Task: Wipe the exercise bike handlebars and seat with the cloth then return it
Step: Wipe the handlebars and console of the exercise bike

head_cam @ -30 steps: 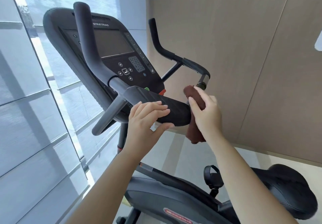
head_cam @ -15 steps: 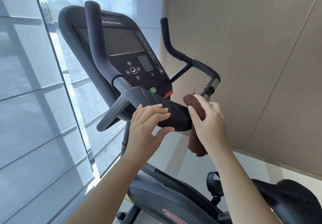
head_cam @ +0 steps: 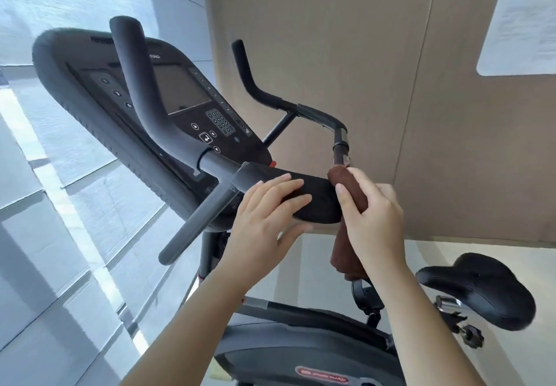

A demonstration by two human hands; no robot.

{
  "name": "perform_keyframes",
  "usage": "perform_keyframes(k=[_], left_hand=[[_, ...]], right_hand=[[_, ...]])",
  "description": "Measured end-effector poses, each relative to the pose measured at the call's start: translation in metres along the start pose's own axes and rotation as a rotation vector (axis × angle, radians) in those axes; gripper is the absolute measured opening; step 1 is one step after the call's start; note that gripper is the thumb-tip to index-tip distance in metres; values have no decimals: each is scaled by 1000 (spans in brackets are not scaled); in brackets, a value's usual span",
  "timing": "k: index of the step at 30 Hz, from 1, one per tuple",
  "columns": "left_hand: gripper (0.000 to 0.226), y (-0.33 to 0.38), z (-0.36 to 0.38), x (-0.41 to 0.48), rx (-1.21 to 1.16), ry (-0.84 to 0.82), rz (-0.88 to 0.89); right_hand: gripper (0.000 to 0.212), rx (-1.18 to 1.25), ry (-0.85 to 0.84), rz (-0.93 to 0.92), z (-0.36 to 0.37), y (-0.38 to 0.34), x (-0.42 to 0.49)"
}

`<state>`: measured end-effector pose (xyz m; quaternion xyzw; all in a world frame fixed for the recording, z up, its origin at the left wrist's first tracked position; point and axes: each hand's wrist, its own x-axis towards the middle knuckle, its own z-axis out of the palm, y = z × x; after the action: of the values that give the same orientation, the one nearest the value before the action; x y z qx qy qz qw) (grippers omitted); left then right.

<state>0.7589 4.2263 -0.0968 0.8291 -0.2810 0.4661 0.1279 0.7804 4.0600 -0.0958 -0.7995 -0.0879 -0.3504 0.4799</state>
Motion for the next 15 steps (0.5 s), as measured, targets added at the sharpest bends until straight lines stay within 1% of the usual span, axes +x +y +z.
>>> perform_keyframes(k=[3, 5, 8, 10, 15], left_hand=[[32, -23, -15, 1, -40, 7, -8], [31, -37, -24, 1, -60, -17, 26], [28, -49, -29, 2, -114, -44, 73], [26, -53, -29, 5, -142, -23, 53], [26, -55, -26, 7, -179, 48, 54]], right_hand=[[36, -76, 101, 74, 8, -19, -15], [36, -134, 176, 108, 16, -34, -24], [36, -203, 257, 99, 29, -57, -38], [37, -242, 267, 91, 33, -65, -42], [37, -318, 232, 91, 31, -65, -38]])
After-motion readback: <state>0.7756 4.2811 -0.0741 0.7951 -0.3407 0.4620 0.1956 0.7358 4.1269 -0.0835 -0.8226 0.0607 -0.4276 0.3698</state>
